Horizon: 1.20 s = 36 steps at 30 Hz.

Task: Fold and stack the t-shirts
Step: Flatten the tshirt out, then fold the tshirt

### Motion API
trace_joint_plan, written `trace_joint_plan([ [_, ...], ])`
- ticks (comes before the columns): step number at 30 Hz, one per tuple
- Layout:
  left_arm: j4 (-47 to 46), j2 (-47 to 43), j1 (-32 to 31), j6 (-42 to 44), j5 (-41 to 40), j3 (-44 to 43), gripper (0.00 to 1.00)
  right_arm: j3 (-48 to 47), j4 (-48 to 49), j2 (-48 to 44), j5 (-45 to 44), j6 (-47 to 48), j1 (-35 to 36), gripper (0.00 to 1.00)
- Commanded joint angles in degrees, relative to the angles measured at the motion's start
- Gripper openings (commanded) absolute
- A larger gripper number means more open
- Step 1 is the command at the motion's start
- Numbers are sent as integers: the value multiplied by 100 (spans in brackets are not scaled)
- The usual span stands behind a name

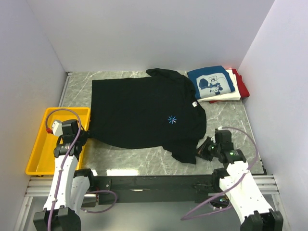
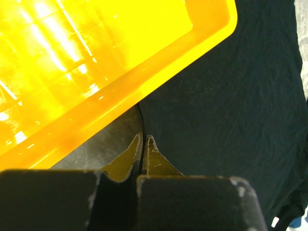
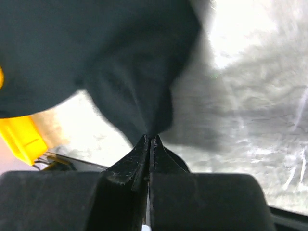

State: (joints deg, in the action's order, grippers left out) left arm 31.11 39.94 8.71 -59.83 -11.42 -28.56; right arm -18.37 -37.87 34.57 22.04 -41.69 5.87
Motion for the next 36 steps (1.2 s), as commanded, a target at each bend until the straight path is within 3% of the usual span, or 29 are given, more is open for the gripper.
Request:
trace_joint_plan([
  [1, 52, -57, 17, -160, -194, -89, 0, -850, -570, -406, -191, 196, 37, 0],
  [9, 255, -127, 17, -292, -124, -168, 0, -1582, -1337, -626, -314, 398, 37, 0],
  [15, 1, -101, 17, -196, 52, -45, 0, -1608, -874, -364, -306, 416, 37, 0],
  [22, -597, 758, -71, -151, 202, -246, 0, -2037, 261, 900, -200, 320, 55, 0],
  [27, -747, 1480, -598, -309, -219, -633, 0, -2618, 902, 1920, -323, 284, 99, 0],
  [36, -668, 2869, -845, -433, -686, -1616, 0, -4278, 1431, 4503, -140, 381, 143, 0],
])
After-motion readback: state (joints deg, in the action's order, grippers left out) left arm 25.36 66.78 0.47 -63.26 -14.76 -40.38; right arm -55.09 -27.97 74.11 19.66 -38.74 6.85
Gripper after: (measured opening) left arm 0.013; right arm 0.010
